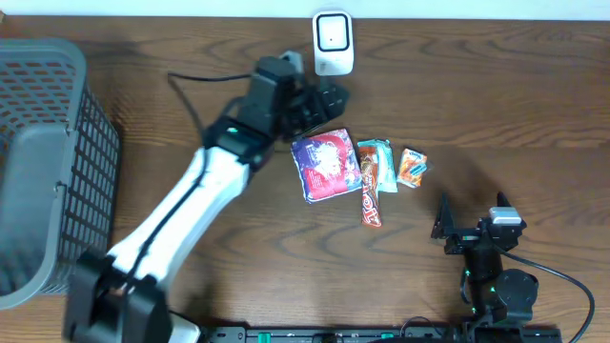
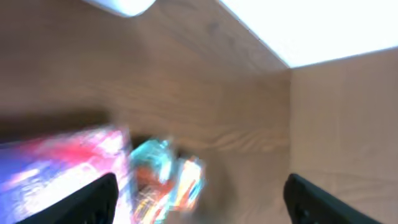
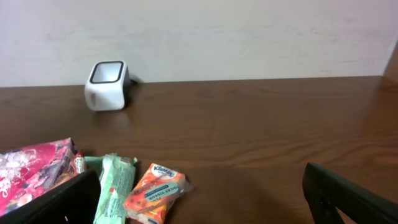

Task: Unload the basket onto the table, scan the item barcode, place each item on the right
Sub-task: 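Release the red bag beside the packets and retract the left arm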

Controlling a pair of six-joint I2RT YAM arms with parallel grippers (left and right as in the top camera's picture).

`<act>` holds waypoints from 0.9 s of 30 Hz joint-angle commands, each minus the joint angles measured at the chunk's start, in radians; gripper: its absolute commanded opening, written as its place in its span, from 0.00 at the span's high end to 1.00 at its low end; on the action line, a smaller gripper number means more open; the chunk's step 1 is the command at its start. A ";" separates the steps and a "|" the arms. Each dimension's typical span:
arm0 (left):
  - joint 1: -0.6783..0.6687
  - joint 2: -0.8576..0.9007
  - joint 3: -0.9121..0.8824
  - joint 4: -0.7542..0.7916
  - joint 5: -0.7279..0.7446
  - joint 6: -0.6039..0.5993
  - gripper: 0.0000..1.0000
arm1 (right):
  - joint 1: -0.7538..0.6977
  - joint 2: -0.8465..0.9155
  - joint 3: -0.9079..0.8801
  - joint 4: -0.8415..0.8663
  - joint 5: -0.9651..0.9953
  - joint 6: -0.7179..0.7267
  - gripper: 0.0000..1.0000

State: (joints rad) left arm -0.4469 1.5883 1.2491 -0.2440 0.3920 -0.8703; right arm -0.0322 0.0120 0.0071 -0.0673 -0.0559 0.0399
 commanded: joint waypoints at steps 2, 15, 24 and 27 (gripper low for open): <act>0.060 -0.070 0.005 -0.301 0.021 0.200 0.11 | -0.005 -0.006 -0.001 -0.004 -0.006 -0.012 0.01; 0.353 -0.081 0.005 -0.624 -0.054 0.246 0.05 | -0.005 -0.006 -0.001 0.092 -0.063 0.043 0.01; 0.480 -0.081 0.005 -0.719 -0.221 0.246 0.02 | -0.005 -0.006 -0.001 0.206 -0.366 0.314 0.01; 0.485 -0.081 0.005 -0.720 -0.285 0.246 0.02 | -0.005 -0.006 -0.001 0.312 -0.500 0.484 0.01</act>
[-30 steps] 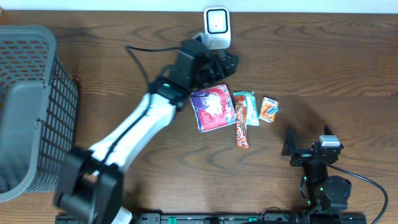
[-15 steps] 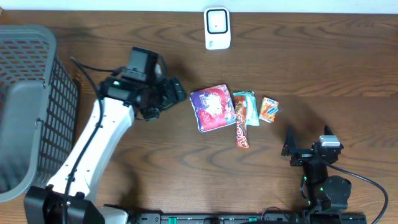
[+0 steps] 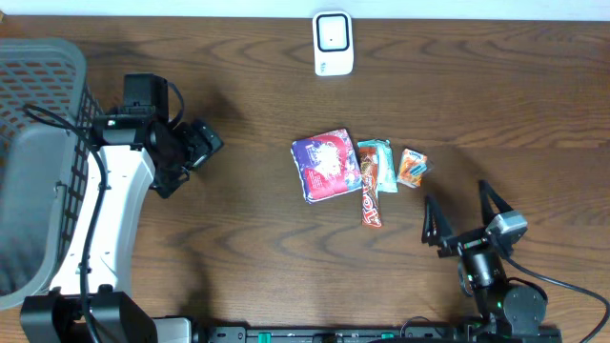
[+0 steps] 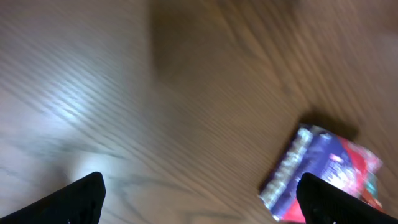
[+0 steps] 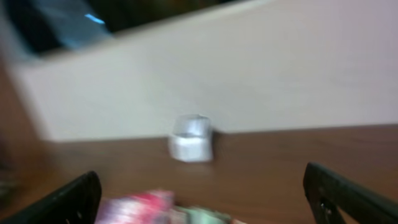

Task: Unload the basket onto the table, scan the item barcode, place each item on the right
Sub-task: 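Release the red bag beside the packets and retract the left arm, then reach the right gripper to the orange Kleenex pack and grasp it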

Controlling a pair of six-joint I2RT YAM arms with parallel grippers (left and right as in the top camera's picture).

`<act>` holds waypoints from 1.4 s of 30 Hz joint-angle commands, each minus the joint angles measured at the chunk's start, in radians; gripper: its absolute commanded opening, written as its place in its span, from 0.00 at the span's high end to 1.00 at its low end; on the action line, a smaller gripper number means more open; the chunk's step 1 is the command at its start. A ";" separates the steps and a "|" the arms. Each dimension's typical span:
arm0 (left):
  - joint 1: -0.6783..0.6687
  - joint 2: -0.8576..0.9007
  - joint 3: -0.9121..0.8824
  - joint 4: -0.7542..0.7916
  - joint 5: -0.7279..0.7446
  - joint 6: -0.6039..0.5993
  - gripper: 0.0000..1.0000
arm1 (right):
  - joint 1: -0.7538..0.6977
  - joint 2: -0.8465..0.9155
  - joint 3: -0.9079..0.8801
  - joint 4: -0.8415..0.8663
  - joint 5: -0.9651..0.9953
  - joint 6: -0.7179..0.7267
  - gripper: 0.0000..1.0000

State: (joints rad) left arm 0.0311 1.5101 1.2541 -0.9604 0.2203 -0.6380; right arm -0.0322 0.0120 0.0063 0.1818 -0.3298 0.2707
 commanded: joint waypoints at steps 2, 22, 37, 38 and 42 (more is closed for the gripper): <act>0.007 -0.003 0.000 -0.003 -0.126 0.013 0.02 | -0.005 -0.006 0.000 0.105 -0.233 0.341 0.01; 0.007 -0.003 0.000 -0.003 -0.126 0.013 0.02 | -0.005 0.327 0.586 -0.164 -0.163 -0.032 0.01; 0.007 -0.003 0.000 -0.003 -0.126 0.013 0.02 | -0.005 1.099 1.079 -0.868 -0.805 -0.089 0.01; 0.007 -0.003 0.000 -0.003 -0.126 0.013 0.02 | -0.005 1.137 1.079 -0.861 -0.823 -0.069 0.01; 0.007 -0.003 0.000 -0.003 -0.126 0.013 0.02 | 0.002 1.233 1.079 -0.912 -0.790 -0.060 0.06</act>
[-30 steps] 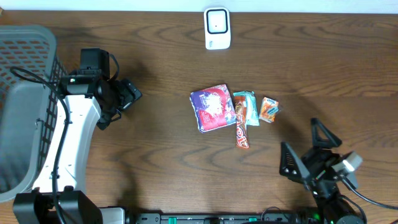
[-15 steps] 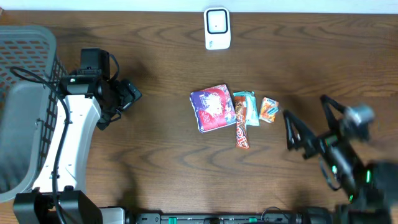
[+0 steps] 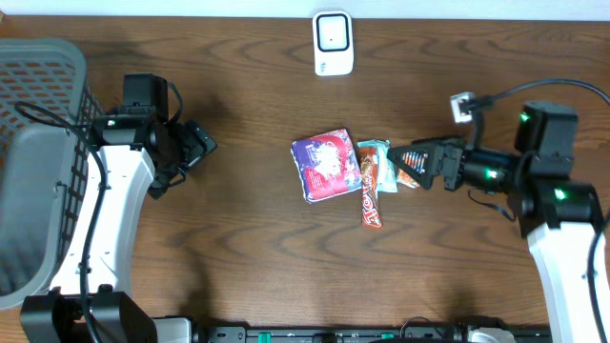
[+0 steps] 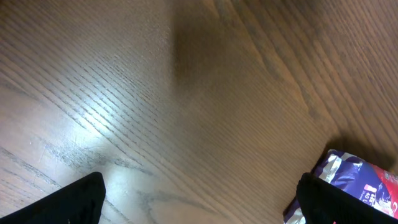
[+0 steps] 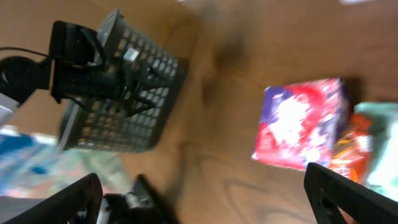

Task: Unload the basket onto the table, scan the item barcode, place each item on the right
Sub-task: 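Reach the right gripper to the orange Kleenex pack and grasp it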

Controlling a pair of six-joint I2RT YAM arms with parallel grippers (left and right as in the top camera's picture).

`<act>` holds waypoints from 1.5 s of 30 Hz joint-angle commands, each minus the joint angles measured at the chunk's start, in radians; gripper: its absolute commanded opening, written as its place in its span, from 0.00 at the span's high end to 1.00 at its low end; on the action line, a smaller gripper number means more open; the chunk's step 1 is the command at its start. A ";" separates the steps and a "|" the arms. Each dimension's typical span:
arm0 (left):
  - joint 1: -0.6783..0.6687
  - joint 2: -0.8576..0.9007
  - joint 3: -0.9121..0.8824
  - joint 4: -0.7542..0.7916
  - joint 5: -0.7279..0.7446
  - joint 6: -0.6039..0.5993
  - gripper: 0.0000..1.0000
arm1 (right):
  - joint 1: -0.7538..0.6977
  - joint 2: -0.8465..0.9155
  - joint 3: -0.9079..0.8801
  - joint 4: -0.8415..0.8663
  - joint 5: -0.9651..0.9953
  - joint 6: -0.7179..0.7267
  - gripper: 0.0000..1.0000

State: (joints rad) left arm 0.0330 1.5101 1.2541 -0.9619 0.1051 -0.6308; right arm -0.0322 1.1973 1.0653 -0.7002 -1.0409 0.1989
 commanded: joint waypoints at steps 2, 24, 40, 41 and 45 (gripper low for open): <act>0.005 -0.003 0.000 -0.002 -0.010 0.006 0.02 | 0.021 0.064 0.020 -0.091 0.030 0.013 0.16; 0.005 -0.003 0.000 -0.002 -0.010 0.006 0.02 | 0.043 0.408 0.249 -0.356 0.908 0.085 0.14; 0.005 -0.003 0.000 -0.002 -0.010 0.006 0.02 | -0.062 0.683 0.248 -0.182 0.533 0.073 0.32; 0.005 -0.003 0.000 -0.002 -0.010 0.006 0.02 | -0.057 0.695 0.248 -0.178 0.534 0.073 0.33; 0.005 -0.003 0.000 -0.002 -0.010 0.006 0.02 | -0.045 0.732 0.248 -0.149 0.534 0.074 0.34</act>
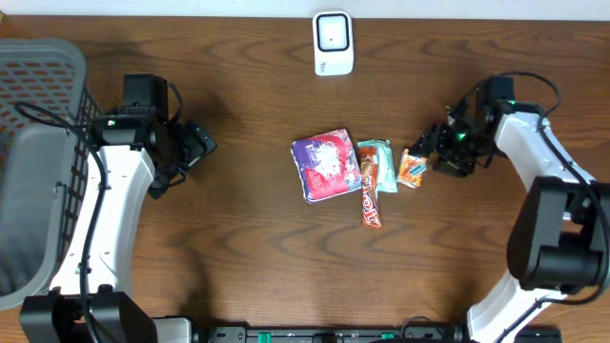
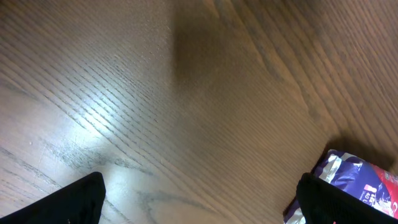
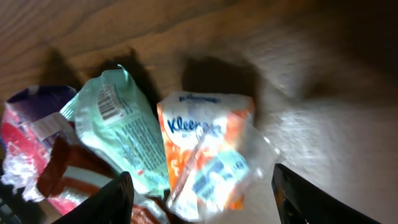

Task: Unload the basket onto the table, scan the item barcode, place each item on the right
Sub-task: 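Reach the right gripper to the orange Kleenex pack and grasp it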

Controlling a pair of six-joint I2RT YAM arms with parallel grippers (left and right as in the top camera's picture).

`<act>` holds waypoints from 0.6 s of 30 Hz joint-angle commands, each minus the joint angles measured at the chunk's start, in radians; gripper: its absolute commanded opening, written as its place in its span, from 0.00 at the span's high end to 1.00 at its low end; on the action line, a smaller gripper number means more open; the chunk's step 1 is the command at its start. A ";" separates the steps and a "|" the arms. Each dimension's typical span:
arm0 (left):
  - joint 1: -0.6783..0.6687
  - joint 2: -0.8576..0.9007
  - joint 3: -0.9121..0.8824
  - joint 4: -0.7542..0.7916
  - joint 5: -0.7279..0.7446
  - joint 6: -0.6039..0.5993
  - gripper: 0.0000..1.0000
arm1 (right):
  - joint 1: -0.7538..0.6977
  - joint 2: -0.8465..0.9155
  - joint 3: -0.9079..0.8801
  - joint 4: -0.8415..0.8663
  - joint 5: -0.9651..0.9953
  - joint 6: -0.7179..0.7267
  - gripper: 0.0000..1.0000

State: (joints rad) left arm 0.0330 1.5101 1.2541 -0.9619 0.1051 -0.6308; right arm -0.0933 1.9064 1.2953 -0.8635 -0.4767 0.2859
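The white barcode scanner (image 1: pixel 333 43) stands at the table's far edge. Mid-table lie a purple-pink snack bag (image 1: pixel 325 165), a mint-green pack (image 1: pixel 376 164), a red bar (image 1: pixel 370 205) and an orange Kleenex tissue pack (image 1: pixel 413 168). My right gripper (image 1: pixel 440 152) is open, low, just right of the tissue pack. In the right wrist view the tissue pack (image 3: pixel 205 158) lies between the spread fingers (image 3: pixel 102 202), ungripped. My left gripper (image 1: pixel 195 145) is open over bare wood at the left; the snack bag's corner (image 2: pixel 348 183) shows by its right finger.
A grey mesh basket (image 1: pixel 38 162) stands at the left edge, next to the left arm. The mint-green pack (image 3: pixel 112 137) and the red bar touch the tissue pack's left side. Bare wood lies between the items and the scanner.
My right gripper, which was higher over the right end of the item row, is now low and close over the Kleenex pack, still open. The left arm has not moved.
At first my left gripper was over the items near the scanner and the right arm was folded at the front right. Then the left arm stood by the basket. Later the right gripper hung over the items; now it straddles the tissue pack.
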 commanded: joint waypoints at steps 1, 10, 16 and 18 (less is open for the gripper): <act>0.005 -0.003 0.000 -0.002 -0.010 0.006 0.02 | 0.016 0.035 0.018 0.019 -0.030 -0.009 0.37; 0.005 -0.003 0.000 -0.002 -0.010 0.006 0.02 | 0.016 0.076 0.018 0.007 -0.019 -0.010 0.39; 0.005 -0.003 0.000 -0.002 -0.010 0.006 0.02 | 0.016 0.076 0.018 -0.028 0.013 -0.010 0.36; 0.005 -0.003 0.000 -0.002 -0.010 0.006 0.02 | 0.016 0.076 0.018 -0.040 0.034 -0.010 0.36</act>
State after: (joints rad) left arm 0.0330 1.5101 1.2541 -0.9619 0.1051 -0.6308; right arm -0.0799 1.9759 1.2957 -0.8875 -0.4763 0.2802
